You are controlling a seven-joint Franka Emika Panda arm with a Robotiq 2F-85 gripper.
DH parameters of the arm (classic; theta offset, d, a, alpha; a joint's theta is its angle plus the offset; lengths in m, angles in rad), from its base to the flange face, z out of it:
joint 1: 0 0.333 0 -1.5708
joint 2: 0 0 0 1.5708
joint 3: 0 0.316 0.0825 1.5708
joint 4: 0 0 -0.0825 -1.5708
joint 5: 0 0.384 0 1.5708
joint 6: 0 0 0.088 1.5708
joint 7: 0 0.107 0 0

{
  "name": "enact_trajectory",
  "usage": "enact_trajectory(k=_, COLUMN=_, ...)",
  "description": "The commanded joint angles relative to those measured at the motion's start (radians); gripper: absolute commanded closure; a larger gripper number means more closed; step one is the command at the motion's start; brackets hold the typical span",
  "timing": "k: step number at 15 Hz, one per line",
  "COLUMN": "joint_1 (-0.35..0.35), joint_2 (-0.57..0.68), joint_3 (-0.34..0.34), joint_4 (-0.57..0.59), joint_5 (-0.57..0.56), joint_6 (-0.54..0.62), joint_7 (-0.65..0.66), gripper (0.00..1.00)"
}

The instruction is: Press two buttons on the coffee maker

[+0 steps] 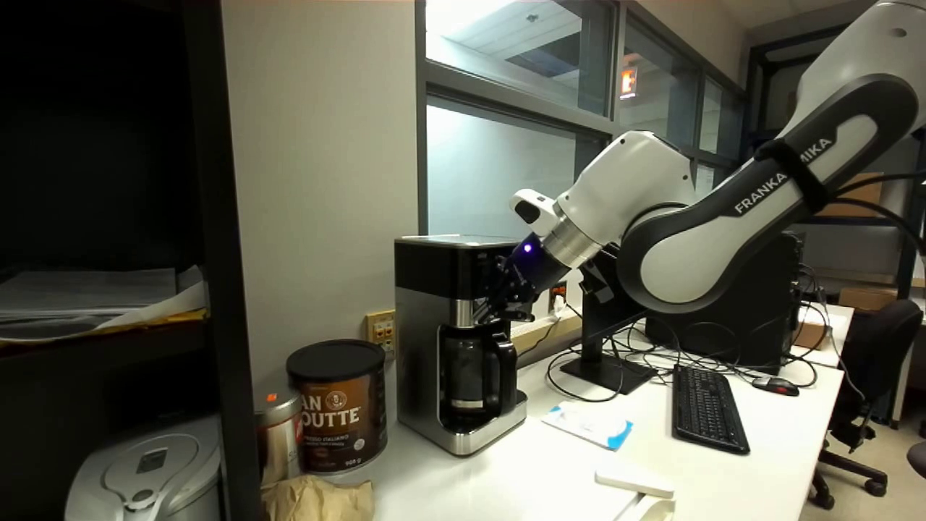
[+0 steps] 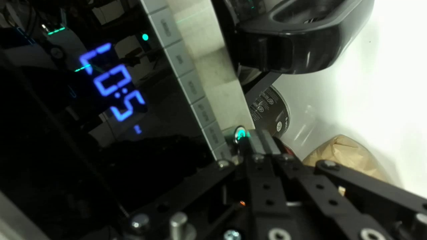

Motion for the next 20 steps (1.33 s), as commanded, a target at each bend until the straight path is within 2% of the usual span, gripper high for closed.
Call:
enact_trajectory(k=1, joint_1=0.023, joint_2=0.021, joint_3=-0.031, joint_4=0.051, joint_5=-0.008, joint_6=-0.025, joint_7=0.022, gripper=1.00)
enact_trajectory(k=17, joint_1=0.005, joint_2=-0.002, joint_3=-0.047, joint_4=0.021, joint_5=-0.011, joint_6=-0.019, joint_7=0.014, gripper=1.00)
enact_trajectory(k=20, joint_1=-0.016, joint_2=-0.042, joint_3=-0.026, joint_4=-0.028, joint_5=0.004, joint_6=-0.052, joint_7=-0.006, gripper=1.00)
